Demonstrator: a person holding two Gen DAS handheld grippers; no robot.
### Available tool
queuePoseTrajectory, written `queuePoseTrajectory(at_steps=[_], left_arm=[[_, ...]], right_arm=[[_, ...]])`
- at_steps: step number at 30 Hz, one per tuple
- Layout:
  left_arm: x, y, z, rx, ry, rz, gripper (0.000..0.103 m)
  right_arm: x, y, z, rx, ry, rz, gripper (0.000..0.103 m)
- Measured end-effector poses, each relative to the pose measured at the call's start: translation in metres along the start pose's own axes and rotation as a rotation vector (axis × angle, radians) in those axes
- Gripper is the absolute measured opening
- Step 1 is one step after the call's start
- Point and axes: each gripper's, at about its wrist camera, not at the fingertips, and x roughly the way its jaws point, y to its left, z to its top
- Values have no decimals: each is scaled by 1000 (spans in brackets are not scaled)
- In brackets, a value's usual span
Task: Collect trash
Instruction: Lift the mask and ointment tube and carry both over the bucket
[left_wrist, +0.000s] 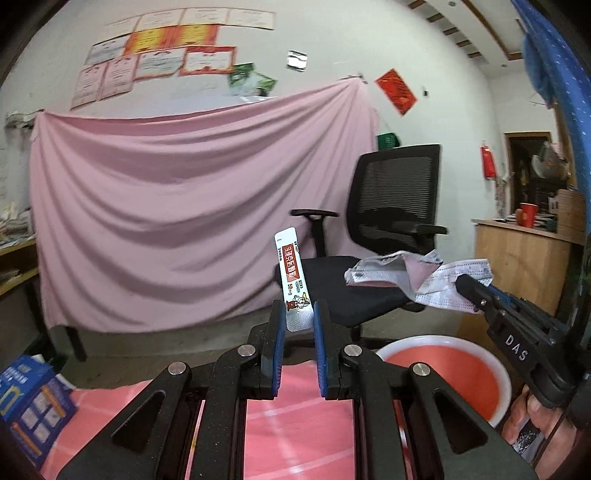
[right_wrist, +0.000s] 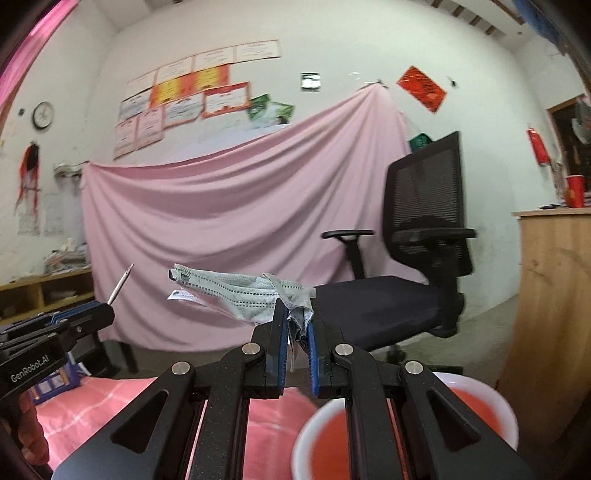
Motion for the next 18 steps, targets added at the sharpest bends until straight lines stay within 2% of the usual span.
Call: queuePoseTrajectory(at_steps=[4,8,18], left_arm=[[17,-26,0,19,19,-56,12],[33,-48,-4,20,70,-108,12],[77,-72,-14,-61,235,-196,12]], right_arm=[[-2,-22,-4,21,41,-56,8],[0,-43,-11,49,102,-108,8],[15,-88,-30,132,267,-203,8]])
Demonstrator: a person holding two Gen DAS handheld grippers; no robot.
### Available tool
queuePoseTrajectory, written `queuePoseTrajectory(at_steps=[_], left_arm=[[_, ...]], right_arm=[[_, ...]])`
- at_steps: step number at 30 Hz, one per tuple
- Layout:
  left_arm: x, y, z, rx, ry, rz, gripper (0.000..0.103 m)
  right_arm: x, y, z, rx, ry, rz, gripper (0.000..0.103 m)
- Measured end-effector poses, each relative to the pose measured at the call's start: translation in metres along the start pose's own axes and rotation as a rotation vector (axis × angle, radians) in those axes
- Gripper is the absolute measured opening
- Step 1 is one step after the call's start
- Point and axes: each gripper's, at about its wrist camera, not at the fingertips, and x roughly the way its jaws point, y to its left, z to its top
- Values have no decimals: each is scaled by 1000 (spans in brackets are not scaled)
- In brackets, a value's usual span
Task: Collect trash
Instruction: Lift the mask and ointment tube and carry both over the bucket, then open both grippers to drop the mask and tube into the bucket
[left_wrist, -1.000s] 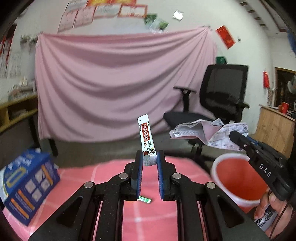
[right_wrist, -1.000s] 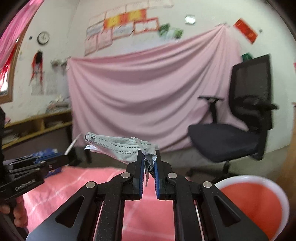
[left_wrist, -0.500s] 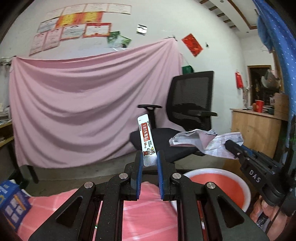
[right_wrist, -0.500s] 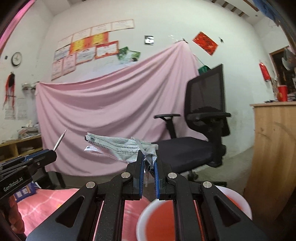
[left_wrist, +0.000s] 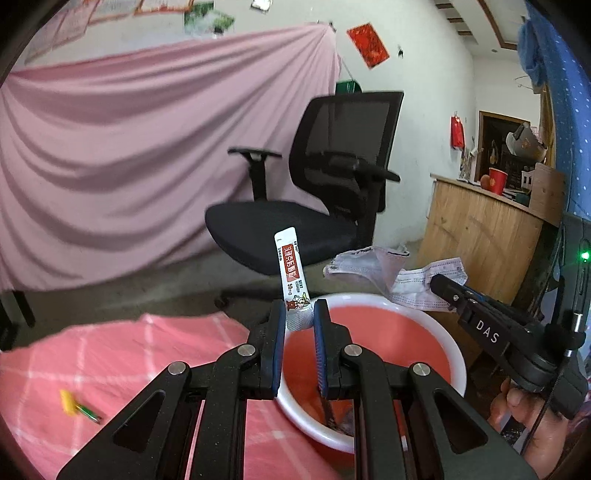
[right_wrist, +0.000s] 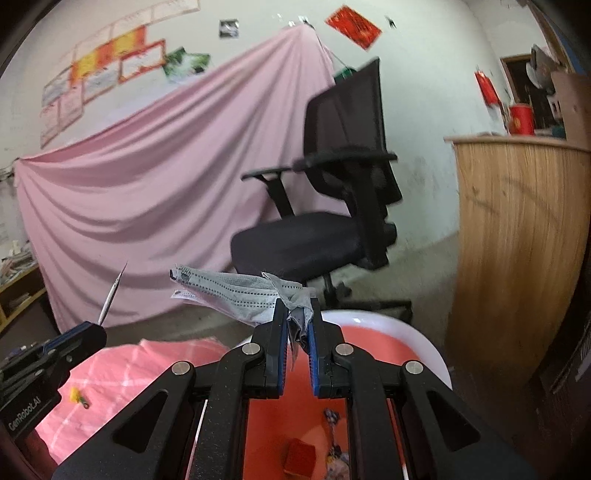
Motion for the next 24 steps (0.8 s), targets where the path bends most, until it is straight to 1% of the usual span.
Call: queuePoseTrajectory(at_steps=[3,7,14,17,18,19,24], left_arm=[[11,-2,0,-15,54,-27,12],[22,-5,-4,-15,112,-37,12],[35,-7,-12,-46,180,-70,13],[40,-10,-13,-44,201,-73,13],[41,-10,-13,-47,205,-74,13],[42,-10,-13,-49,208,-75,13],[46,-8,-14,-60,229,-69,14]], right_arm=[[6,-7,-3,12,45,-15,8],[11,-12,-5,23,77,-25,9],[23,-19,-7,43,138,-31,10],[24,-21,-8,50,154,-35,16],[24,-22,-9,55,156,-36,24],[25,-22,-8,58,157,-36,28],[26,-25,-9,72,162,-42,30]])
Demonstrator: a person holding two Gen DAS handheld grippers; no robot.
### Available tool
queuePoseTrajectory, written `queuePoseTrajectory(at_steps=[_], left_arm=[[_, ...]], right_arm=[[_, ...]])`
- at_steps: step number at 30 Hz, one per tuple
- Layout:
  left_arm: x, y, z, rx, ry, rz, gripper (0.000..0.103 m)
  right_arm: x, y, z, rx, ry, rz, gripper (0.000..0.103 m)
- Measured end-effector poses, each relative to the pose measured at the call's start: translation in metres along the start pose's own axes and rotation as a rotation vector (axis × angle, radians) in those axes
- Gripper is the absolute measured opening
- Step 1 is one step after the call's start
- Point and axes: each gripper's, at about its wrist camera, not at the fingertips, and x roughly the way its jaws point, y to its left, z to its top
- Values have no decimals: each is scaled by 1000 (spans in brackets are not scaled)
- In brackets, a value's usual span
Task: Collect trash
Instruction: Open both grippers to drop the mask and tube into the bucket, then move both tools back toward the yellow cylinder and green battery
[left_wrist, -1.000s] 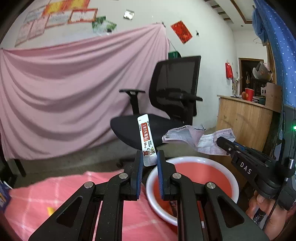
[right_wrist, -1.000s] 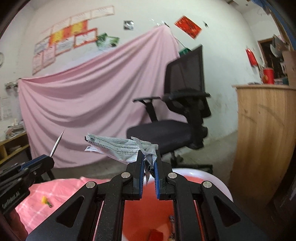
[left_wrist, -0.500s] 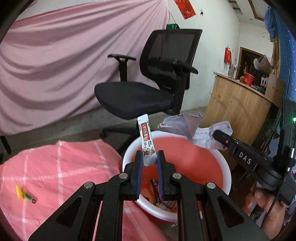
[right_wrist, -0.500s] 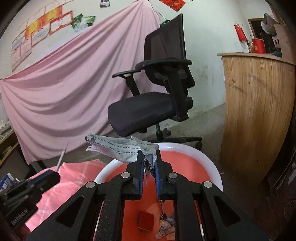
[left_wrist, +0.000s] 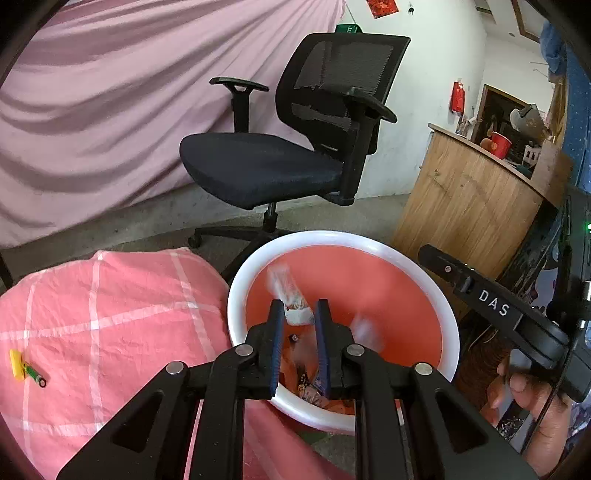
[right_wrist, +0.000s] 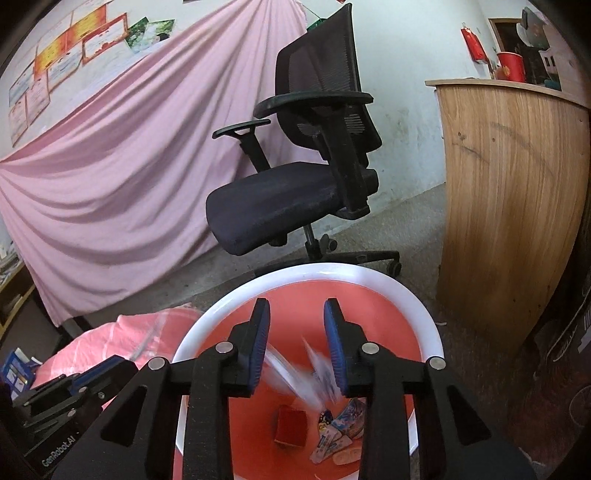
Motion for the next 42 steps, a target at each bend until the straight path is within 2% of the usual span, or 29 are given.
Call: queuePoseTrajectory(at_steps=[2,4,8,9,14,16,20,22,24,25,27,31,42], left_arm=[[0,2,-1,-5,4,3,14],[1,4,-2,-9,8,10,14],[-2,8,-4,-30,0,25,24],[-4,10,-4,-38,-8,33,28],[-16,20,-3,-67,-39,66,31],[-23,25,-3,-77,-54,88,36],[-38,36,-5,-103,-97,122,58],[-47,43,-5,-118,-121,150,67],[-55,49,-6,-133,-146,184,96],[-62,52,-7,-142,-177,213,100],[-74,57,-8,-145,-229,248,101],[-92,67,-7,-133,-282,333,101],[-152,99,-23,-128,-435,486,101]], right_arm=[[0,-1,0,4,1,0,37],[-1,-1,1,9,-5,2,49],[-2,-2,2,11,-15,-1,52],[-2,-2,2,13,-17,-1,54],[-4,0,4,14,-33,2,69],[-6,2,4,13,-42,7,78],[-12,7,6,7,-78,21,87],[-15,10,6,0,-95,21,98],[-18,14,6,-8,-114,21,103],[-20,18,6,-19,-128,25,103],[-22,24,6,-40,-145,38,103],[-30,43,4,-78,-199,94,103],[-57,108,-2,-196,-380,187,103]])
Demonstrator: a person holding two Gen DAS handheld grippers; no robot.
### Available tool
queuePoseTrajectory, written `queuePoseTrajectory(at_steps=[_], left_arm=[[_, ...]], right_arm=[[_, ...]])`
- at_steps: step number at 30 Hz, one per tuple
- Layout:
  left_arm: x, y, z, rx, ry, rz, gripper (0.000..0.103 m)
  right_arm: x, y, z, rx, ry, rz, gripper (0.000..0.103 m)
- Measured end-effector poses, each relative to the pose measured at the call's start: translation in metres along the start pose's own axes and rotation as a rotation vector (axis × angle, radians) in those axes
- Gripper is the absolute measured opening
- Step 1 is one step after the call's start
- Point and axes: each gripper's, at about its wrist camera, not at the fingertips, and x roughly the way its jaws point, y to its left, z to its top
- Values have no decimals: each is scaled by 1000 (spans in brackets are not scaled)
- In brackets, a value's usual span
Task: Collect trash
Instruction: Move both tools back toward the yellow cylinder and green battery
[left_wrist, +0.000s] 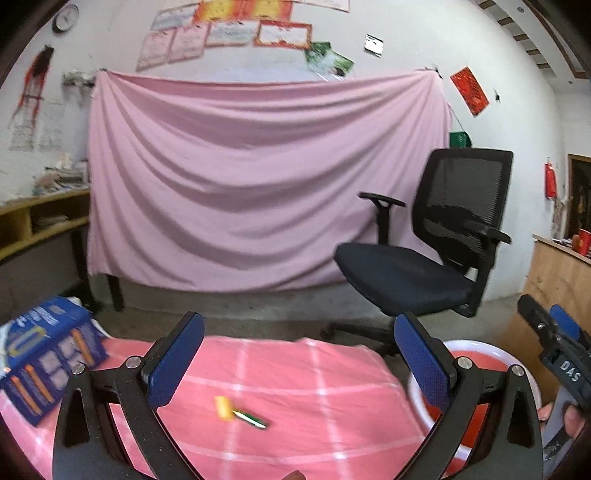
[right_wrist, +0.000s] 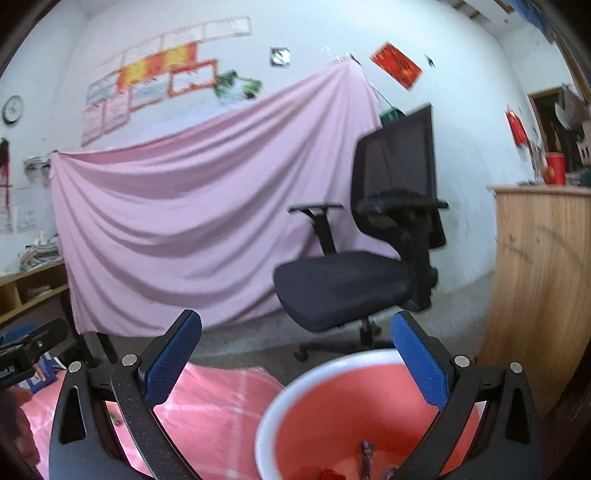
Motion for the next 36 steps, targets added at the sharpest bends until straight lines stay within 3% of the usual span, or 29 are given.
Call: queuePoseTrajectory(at_steps=[5,10,20,28,36], left_arm=[[-18,29,1,0,-49,55,101],[-32,58,-2,2,-83,109,101],[-53,103,-22,-34,-126,211,101],[-45,127,-44,-26,-69,245,101],[-24,143,-52,-4,1,228,101]], right_arm=[[-9,33,6,-28,-97,75,103],[-10,63,4,-54,-132,134,103],[9,113,-23,-143,-36,264,103],[25,130,-36,-172,46,318,103],[43,144,-48,-219,163,358,103]])
